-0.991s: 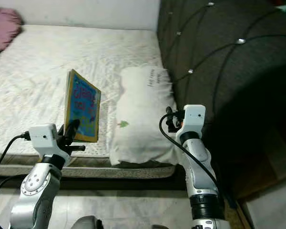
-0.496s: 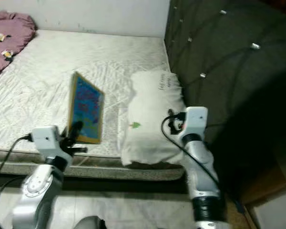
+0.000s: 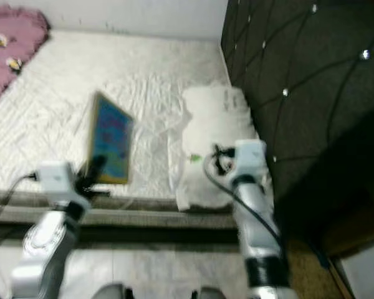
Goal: Clean up the room
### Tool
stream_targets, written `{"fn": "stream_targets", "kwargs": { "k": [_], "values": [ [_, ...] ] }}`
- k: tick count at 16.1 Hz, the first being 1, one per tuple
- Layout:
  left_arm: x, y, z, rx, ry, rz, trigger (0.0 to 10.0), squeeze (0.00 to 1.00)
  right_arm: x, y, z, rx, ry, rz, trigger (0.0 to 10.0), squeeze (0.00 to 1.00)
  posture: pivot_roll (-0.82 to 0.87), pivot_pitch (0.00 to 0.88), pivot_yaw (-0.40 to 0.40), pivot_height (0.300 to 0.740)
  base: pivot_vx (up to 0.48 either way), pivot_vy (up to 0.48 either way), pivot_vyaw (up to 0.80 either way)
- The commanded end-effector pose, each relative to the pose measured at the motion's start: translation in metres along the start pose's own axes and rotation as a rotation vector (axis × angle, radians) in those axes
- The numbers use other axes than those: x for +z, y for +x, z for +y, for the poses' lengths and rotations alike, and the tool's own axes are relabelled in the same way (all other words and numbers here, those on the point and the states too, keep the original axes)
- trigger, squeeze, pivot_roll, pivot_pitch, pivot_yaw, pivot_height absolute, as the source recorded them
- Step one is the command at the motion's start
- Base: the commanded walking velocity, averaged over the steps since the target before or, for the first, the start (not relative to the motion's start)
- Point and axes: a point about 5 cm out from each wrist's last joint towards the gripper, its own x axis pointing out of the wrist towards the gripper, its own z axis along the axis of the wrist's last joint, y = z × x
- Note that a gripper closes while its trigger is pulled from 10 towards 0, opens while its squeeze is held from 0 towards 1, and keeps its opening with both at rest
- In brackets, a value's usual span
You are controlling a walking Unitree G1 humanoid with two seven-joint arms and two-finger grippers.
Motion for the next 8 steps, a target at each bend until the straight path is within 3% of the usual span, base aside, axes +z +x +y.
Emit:
{"fn": "stream_targets", "kwargs": {
  "k": [1, 8],
  "values": [
    [0.0102, 0.0012, -0.0065, -0.033, -0.007, -0.060, 10.0, 0.00, 0.0024, -0.0011, -0.0110, -0.034, -0.021, -0.008, 10.0, 0.00, -0.05, 0.000, -0.021, 0.740, 0.368, 0.000, 0.00],
    [0.0107, 0.0007, -0.0066, -0.044, -0.008, -0.061, 10.0, 0.00, 0.0016, -0.0005, -0.0096, -0.032, -0.021, -0.008, 10.0, 0.00, -0.05, 0.000, -0.020, 0.740, 0.404, 0.000, 0.00]
  ]
}}
